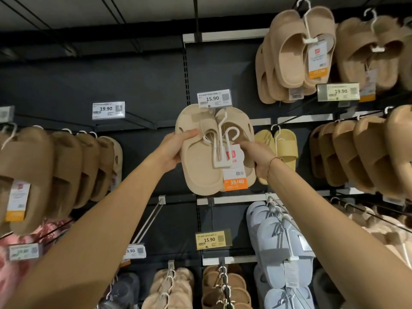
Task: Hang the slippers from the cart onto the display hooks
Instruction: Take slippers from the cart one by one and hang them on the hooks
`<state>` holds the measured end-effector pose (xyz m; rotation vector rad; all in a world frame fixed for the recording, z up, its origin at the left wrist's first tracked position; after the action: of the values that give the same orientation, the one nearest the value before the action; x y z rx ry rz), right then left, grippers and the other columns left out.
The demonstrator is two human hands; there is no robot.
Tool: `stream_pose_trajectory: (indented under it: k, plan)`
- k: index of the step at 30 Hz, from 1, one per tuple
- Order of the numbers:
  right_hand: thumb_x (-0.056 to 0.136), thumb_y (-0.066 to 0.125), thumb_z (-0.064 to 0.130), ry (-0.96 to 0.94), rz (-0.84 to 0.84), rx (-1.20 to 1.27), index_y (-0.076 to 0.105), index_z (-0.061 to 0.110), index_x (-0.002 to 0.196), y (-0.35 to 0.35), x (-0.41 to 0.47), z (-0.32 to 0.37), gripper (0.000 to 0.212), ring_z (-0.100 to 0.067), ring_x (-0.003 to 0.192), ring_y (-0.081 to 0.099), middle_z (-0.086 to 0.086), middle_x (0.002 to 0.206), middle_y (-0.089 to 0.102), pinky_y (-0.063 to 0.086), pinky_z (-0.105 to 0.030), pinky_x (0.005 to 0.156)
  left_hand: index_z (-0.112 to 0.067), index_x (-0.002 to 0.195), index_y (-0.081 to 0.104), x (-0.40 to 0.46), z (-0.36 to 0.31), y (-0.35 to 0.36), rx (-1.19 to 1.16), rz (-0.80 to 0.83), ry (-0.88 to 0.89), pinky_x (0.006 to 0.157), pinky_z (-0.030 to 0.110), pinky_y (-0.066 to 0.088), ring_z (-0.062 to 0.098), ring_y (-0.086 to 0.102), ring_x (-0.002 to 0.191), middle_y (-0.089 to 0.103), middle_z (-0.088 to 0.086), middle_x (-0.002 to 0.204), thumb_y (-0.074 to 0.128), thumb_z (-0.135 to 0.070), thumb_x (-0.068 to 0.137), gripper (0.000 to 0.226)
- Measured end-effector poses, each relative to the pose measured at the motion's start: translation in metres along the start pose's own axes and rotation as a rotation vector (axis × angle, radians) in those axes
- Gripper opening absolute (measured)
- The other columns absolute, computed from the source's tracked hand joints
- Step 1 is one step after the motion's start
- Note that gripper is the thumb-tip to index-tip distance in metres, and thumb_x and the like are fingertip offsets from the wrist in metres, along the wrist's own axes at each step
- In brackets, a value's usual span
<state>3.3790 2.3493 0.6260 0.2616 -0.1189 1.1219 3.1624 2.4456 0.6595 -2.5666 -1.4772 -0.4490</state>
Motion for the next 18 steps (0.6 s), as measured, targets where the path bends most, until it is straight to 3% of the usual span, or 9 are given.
stream_pose_trajectory:
  k: [4,9,12,15,18]
  plan:
    - [0.086,0.071,0.024,0.039,-0.021,-0.046,0.062,0.004,0.119,0.002,0.016,0.001,0.040,-0.028,0.095,0.071,-0.012,0.103,0.074,0.056,-0.032,0.068,-0.013,0.130,0.065,0.009,0.002,-0.004,-0.011,0.005,-0.022,0.104,0.053,0.051,0.031,0.069,0.114,0.073,0.012,0.121,0.082,-0.035,0.080,0.058]
    - [0.083,0.072,0.024,0.053,-0.067,-0.084,0.061,0.004,0.114,0.004,0.036,-0.011,0.039,-0.030,0.096,0.070,-0.013,0.102,0.074,0.058,-0.039,0.084,-0.015,0.127,0.065,0.018,0.009,-0.007,0.044,-0.049,-0.037,0.096,0.046,0.057,0.026,0.072,0.108,0.076,0.008,0.114,0.078,-0.034,0.085,0.048]
    - [0.087,0.070,0.018,0.036,-0.091,-0.078,0.057,0.007,0.105,0.005,0.050,-0.025,0.025,-0.028,0.094,0.068,-0.012,0.104,0.071,0.056,-0.034,0.073,-0.018,0.126,0.063,0.025,0.021,-0.009,0.064,-0.080,-0.051,0.092,0.046,0.059,0.025,0.073,0.105,0.076,0.007,0.112,0.079,-0.034,0.085,0.047]
    - [0.088,0.068,0.016,0.034,-0.114,-0.087,0.059,0.009,0.112,0.004,0.066,-0.043,0.026,-0.022,0.086,0.064,-0.009,0.101,0.068,0.051,-0.029,0.064,-0.019,0.123,0.063,0.034,0.039,-0.012,0.073,-0.096,-0.081,0.091,0.045,0.060,0.024,0.073,0.105,0.077,0.005,0.111,0.081,-0.035,0.083,0.047]
    - [0.084,0.070,0.018,0.039,-0.134,-0.118,0.064,0.007,0.119,0.001,0.091,-0.067,0.037,-0.026,0.095,0.067,-0.009,0.109,0.071,0.057,-0.036,0.080,-0.017,0.126,0.061,0.050,0.058,-0.013,0.065,-0.100,-0.112,0.091,0.045,0.059,0.024,0.072,0.106,0.076,0.006,0.114,0.082,-0.038,0.082,0.053]
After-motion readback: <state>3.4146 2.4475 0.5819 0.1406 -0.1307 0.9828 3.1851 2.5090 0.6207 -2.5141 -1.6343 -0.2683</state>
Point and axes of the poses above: each hand's wrist, its own x-axis towards the middle knuckle, its own y-axis out of the palm, z = x × y, the point moved 5 cm from there along x, towards the middle knuckle
